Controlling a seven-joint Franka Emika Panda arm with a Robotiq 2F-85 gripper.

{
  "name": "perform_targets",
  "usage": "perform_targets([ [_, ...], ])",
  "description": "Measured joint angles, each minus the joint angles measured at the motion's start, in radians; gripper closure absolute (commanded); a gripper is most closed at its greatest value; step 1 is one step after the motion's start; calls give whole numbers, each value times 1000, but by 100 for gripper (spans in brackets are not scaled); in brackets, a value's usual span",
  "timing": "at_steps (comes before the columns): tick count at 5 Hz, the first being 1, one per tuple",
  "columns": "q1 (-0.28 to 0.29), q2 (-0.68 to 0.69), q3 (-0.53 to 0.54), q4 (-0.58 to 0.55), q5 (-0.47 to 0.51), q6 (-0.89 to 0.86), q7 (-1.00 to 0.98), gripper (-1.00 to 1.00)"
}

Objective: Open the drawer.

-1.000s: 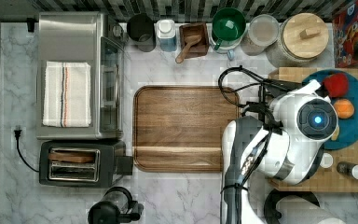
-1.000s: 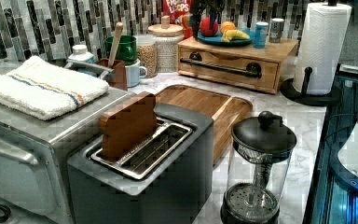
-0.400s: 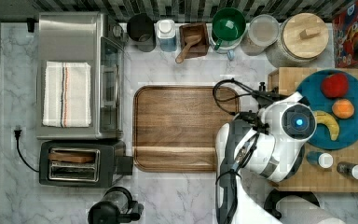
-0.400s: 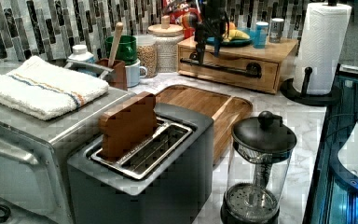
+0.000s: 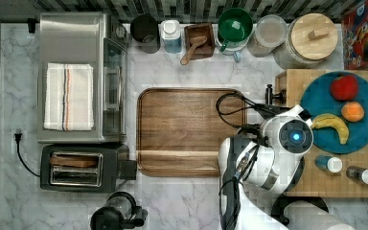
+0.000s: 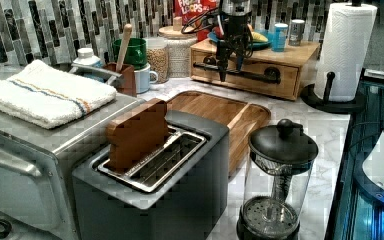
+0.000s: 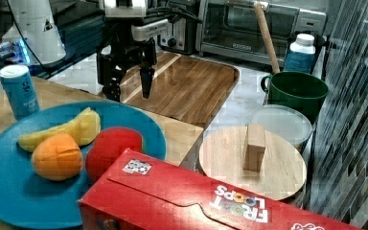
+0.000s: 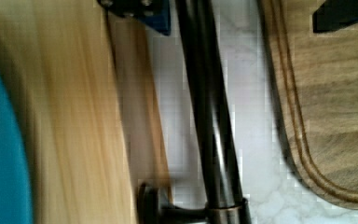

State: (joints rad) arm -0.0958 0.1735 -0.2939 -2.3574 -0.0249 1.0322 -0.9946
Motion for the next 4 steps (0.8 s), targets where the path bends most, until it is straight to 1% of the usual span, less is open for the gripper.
perform_targets([
  [1,0,-1,0,-14,-1,5,0,-100],
  [2,1,-1,3,-16,29,3,0,-100],
  [3,27,4,-20,-16,30,3,27,-100],
  [4,42,5,-26,-16,11,5,100,-100],
])
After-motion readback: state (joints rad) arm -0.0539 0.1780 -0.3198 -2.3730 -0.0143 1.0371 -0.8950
